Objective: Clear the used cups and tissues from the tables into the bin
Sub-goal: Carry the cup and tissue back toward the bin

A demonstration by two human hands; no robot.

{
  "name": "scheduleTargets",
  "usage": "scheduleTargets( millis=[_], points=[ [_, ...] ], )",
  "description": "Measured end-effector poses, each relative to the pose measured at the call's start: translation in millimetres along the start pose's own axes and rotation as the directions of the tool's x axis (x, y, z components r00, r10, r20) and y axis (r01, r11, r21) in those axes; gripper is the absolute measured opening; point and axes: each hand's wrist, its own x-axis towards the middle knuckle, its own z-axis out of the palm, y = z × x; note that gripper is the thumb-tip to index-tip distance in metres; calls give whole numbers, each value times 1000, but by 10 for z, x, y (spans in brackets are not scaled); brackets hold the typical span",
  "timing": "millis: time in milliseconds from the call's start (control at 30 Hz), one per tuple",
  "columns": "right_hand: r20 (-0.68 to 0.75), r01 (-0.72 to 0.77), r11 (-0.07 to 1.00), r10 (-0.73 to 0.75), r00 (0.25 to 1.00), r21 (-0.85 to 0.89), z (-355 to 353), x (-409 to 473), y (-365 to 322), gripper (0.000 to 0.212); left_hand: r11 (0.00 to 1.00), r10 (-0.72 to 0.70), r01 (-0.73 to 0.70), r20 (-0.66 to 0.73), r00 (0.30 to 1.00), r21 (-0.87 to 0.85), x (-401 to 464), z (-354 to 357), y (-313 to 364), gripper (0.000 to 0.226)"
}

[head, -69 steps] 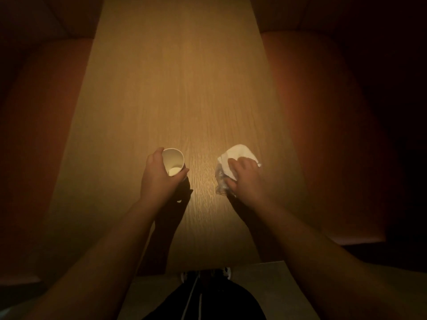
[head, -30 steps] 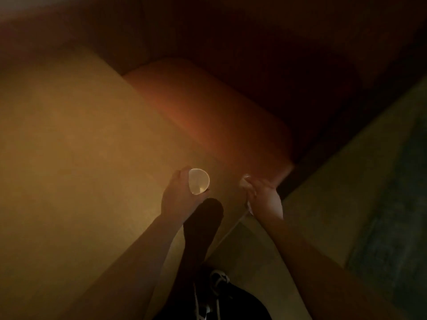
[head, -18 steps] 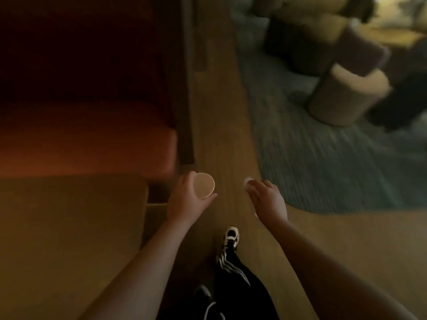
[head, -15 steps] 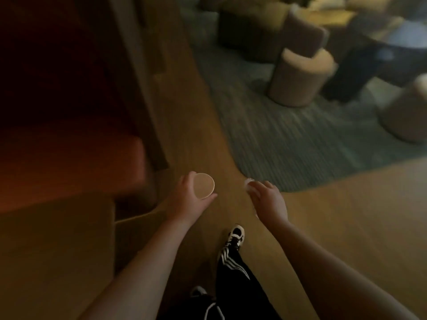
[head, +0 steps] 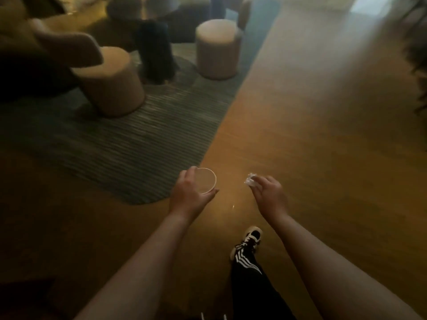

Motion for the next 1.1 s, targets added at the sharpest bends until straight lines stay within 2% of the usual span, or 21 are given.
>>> scheduleTargets(
  millis=[267,533,767,933,1100],
  points=[
    [-118,-140,990,137,984,-18,-778,1840,1023,26,988,155,-157,109,982,6,1909,1278,1225,85],
    [-201,-225,974,215,956,-30,-1576,3407,1605,25,973,229,-231,145,963,-4,3564,2054,2341,86],
    [-205,-278,959,262,943,-52,-1775,5009,2042,26,971,238,-240,165,957,-8,5153,2719,2846,86],
    [-212,-266,961,245,946,-76,-1766,6676,2235,27,970,240,-241,182,953,-16,6672,3226,3070,85],
    [-205,-266,959,242,948,-97,-1981,8388,2108,26,969,242,-246,209,948,-6,8276,3410,3456,84]
  ],
)
